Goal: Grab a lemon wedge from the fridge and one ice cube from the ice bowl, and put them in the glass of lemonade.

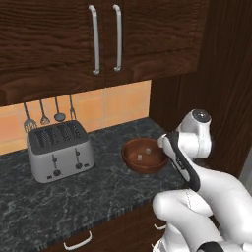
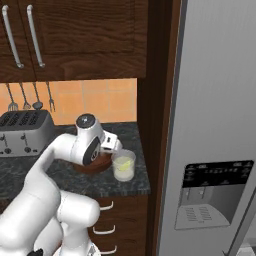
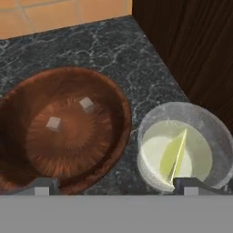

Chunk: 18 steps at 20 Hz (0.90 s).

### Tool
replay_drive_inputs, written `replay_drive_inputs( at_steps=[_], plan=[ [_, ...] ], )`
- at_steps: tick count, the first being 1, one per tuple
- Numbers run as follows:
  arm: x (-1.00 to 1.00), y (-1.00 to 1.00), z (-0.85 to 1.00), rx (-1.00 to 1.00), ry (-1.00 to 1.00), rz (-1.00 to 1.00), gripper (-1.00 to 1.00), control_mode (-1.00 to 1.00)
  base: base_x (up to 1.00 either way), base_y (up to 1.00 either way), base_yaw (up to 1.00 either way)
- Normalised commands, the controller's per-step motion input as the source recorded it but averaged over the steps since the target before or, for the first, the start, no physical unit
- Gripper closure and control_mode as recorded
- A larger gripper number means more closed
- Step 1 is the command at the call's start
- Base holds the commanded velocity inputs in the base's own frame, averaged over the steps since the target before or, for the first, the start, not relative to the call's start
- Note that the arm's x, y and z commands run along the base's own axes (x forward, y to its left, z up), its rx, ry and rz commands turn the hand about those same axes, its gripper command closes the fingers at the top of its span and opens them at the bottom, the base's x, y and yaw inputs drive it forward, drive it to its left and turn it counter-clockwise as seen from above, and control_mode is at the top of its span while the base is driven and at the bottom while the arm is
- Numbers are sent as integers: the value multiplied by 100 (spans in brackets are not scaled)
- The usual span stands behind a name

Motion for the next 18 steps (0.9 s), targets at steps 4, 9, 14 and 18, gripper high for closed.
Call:
replay_drive_inputs(
  at_steps=[4, 9, 14, 18],
  plan=[
    [9, 100, 0, -9, 36, 41, -100, -100, 0, 0, 0],
    [42, 46, -23, -11, 28, 16, -100, -100, 0, 0, 0],
    [40, 5, -4, 0, 11, 0, -100, -100, 0, 0, 0],
    [28, 0, -5, 1, 3, 0, -100, -100, 0, 0, 0]
  ],
)
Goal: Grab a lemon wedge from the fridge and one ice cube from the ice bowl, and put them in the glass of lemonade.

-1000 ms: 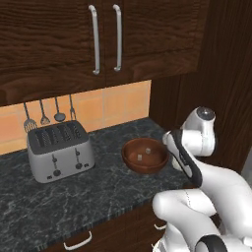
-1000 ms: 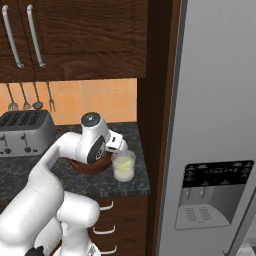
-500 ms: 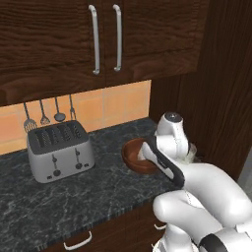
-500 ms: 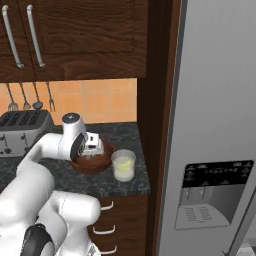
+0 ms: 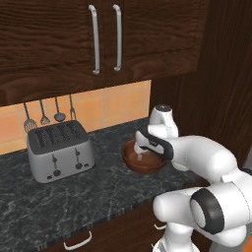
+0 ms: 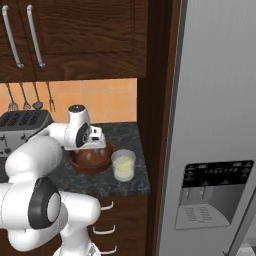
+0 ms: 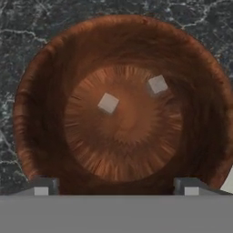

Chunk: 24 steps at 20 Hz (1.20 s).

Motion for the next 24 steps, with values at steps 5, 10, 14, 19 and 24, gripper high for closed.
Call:
replay_drive_inputs(
  at_steps=[5, 10, 14, 19, 24],
  plan=[
    [15, 9, -50, 0, 0, 0, -100, -100, 0, 0, 0],
    [15, 12, -63, 0, 0, 0, -100, -100, 0, 0, 0],
    [31, 1, -6, 0, 0, 0, -100, -100, 0, 0, 0],
    [37, 0, 0, 0, 1, 0, -100, -100, 0, 0, 0],
    [22, 0, -1, 0, 0, 0, -100, -100, 0, 0, 0]
  ],
)
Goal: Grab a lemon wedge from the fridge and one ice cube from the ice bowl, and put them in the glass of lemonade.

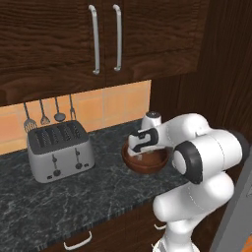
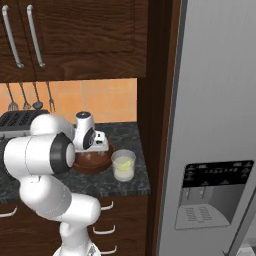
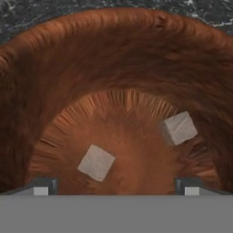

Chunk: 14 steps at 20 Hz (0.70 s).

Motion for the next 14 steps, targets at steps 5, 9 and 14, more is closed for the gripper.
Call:
replay_drive_inputs(
  at_steps=[5, 9, 14],
  plan=[
    [9, 0, -1, 0, 0, 0, -100, -100, 0, 0, 0],
    [0, 0, -3, 0, -2, 0, -100, -100, 0, 0, 0],
    [0, 0, -36, 0, -3, 0, -100, -100, 0, 0, 0]
  ],
)
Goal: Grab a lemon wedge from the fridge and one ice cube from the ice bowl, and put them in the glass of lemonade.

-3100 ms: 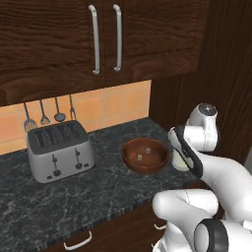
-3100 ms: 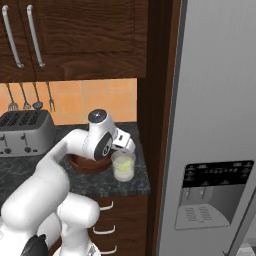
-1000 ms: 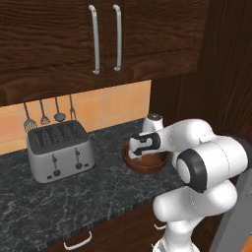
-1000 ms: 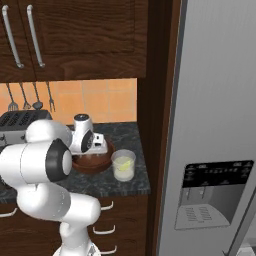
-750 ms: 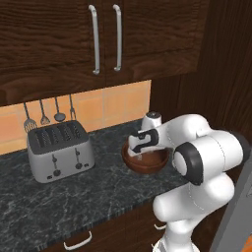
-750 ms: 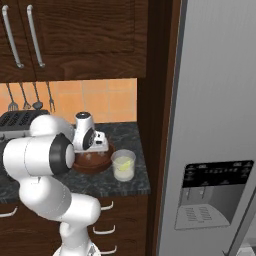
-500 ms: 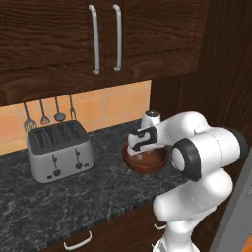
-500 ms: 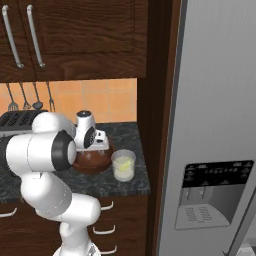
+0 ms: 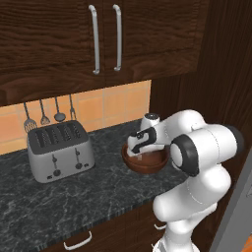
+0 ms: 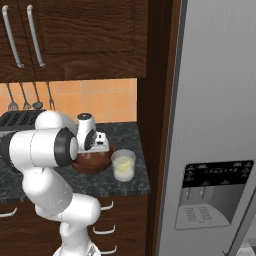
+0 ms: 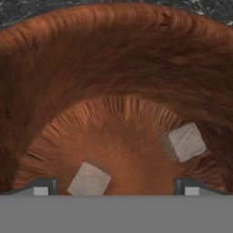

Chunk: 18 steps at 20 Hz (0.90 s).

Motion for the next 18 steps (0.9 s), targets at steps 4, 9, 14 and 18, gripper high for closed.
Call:
replay_drive_inputs(
  at_steps=[4, 9, 14, 18],
  plan=[
    [0, 0, -47, 1, -12, 0, -100, -100, 0, 0, 0],
    [0, 0, -3, 0, -2, 0, -100, -100, 0, 0, 0],
    [0, 0, 0, 0, 0, 0, 100, -100, 0, 0, 0],
    [0, 0, 0, 0, 0, 0, 100, -100, 0, 0, 0]
  ],
)
